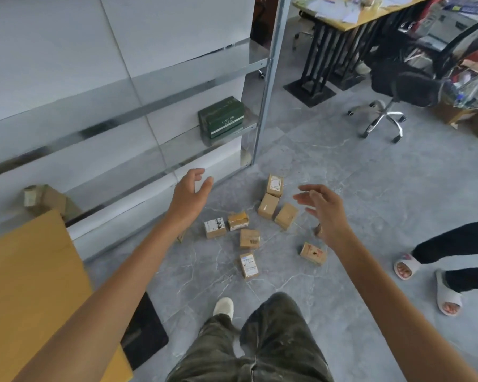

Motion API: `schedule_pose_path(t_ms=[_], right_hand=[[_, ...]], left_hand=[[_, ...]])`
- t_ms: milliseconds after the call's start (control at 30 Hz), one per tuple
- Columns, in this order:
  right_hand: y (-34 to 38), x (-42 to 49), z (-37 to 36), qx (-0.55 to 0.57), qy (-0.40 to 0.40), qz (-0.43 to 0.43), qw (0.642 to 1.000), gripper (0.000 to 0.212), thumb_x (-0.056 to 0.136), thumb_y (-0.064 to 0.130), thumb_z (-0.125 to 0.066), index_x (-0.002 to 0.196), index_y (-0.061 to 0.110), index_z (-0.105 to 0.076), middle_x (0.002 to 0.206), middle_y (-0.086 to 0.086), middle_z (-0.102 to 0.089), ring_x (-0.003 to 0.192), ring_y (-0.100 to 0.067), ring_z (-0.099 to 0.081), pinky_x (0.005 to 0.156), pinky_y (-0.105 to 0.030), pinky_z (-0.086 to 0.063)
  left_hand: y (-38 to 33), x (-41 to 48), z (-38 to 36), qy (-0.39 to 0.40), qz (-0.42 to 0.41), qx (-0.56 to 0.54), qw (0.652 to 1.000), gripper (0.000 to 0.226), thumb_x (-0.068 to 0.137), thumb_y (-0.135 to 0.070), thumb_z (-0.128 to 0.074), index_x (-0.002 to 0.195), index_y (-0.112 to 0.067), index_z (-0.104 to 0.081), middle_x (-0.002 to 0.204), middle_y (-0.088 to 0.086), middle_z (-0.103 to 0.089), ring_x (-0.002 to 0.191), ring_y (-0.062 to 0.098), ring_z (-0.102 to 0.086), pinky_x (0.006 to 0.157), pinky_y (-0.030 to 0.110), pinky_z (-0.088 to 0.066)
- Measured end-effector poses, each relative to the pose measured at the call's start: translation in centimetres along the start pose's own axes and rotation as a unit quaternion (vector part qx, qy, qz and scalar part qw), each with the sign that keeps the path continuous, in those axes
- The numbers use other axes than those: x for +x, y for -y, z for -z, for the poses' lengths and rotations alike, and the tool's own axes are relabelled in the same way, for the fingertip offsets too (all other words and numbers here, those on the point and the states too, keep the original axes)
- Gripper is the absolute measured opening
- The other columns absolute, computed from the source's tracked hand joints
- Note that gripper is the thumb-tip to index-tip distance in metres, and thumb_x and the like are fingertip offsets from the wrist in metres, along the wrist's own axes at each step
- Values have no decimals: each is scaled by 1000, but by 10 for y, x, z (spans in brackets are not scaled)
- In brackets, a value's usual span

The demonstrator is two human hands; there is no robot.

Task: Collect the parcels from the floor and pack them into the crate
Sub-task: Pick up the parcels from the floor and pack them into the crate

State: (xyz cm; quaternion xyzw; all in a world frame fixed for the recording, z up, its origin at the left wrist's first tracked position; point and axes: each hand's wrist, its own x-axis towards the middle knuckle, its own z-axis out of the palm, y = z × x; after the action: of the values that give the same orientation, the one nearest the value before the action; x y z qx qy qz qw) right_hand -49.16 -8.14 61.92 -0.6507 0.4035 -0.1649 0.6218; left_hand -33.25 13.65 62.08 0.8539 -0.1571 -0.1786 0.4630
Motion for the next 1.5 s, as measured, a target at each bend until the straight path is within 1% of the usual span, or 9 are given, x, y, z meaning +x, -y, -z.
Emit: schedule_pose_path(t_ms=[467, 633, 933, 1000, 1133, 1200, 1267, 1367, 1500], right_hand=[[-51, 204, 28, -66, 20, -170, 983, 29, 98, 6, -36, 95, 13, -64, 90, -6, -71, 83, -17, -66, 80, -30, -46], [-91, 267, 25, -119, 41, -260, 957, 27, 99, 9, -36, 98, 8, -63, 90, -10, -70, 79, -18, -66, 66, -22, -47], [-192, 319, -12, -167, 72, -399, 899, 23, 98, 14, -43, 97, 5, -64, 78, -7, -68, 68, -18, -62, 86, -42, -51], [-224, 328, -24, -175, 83, -428, 883, 22, 97, 13, -44, 97, 3, -63, 76, -10, -66, 65, -18, -59, 72, -34, -49], [-307, 356, -57, -192, 86, -465, 860, 18, 95, 12, -47, 95, 4, -64, 77, -10, -64, 63, -17, -56, 57, -22, -40], [-359, 376, -77, -200, 84, -464, 859, 18, 95, 13, -48, 98, 4, -64, 85, -11, -64, 66, -16, -56, 59, -20, -43], [-419, 400, -99, -220, 91, -455, 858, 21, 94, 11, -47, 103, 3, -65, 96, -13, -63, 75, -18, -56, 68, -22, -43], [-505, 433, -132, -264, 114, -433, 854, 33, 92, 4, -41, 119, 3, -61, 116, -16, -61, 98, -24, -55, 82, -29, -40], [-609, 475, -171, -305, 158, -411, 845, 44, 91, 3, -44, 135, 4, -45, 133, -17, -52, 119, -32, -51, 88, -34, -44]], left_hand=[[-8, 183, -129, 185, 162, 50, 968, 28, 95, -27, -46, 116, -15, -59, 119, 3, -61, 106, 16, -56, 80, 24, -40], [19, 238, -176, 183, 235, 51, 953, 18, 93, -19, -48, 102, -13, -63, 97, 6, -63, 88, 16, -55, 63, 20, -39], [137, 308, -228, 229, 335, 117, 906, 19, 90, -15, -49, 75, -15, -60, 87, 10, -64, 87, 23, -58, 81, 29, -44], [175, 319, -245, 234, 357, 122, 896, 25, 88, -7, -50, 65, -14, -57, 74, 10, -61, 78, 22, -57, 81, 31, -46], [261, 346, -296, 286, 380, 152, 866, 25, 94, -10, -43, 100, 1, -64, 115, 23, -61, 110, 32, -56, 92, 32, -43], [310, 357, -325, 304, 373, 174, 859, 22, 95, -14, -41, 88, -9, -61, 117, 19, -60, 113, 31, -55, 89, 29, -41], [364, 366, -359, 327, 375, 189, 847, 19, 96, -15, -41, 94, -14, -60, 120, 15, -58, 120, 30, -51, 90, 28, -38], [444, 377, -410, 350, 395, 186, 829, 44, 94, -11, -44, 138, -4, -39, 142, 16, -42, 130, 29, -41, 102, 30, -35], [532, 389, -476, 363, 392, 192, 823, 60, 91, -1, -42, 147, -6, -20, 150, 15, -28, 136, 29, -32, 103, 32, -33]])
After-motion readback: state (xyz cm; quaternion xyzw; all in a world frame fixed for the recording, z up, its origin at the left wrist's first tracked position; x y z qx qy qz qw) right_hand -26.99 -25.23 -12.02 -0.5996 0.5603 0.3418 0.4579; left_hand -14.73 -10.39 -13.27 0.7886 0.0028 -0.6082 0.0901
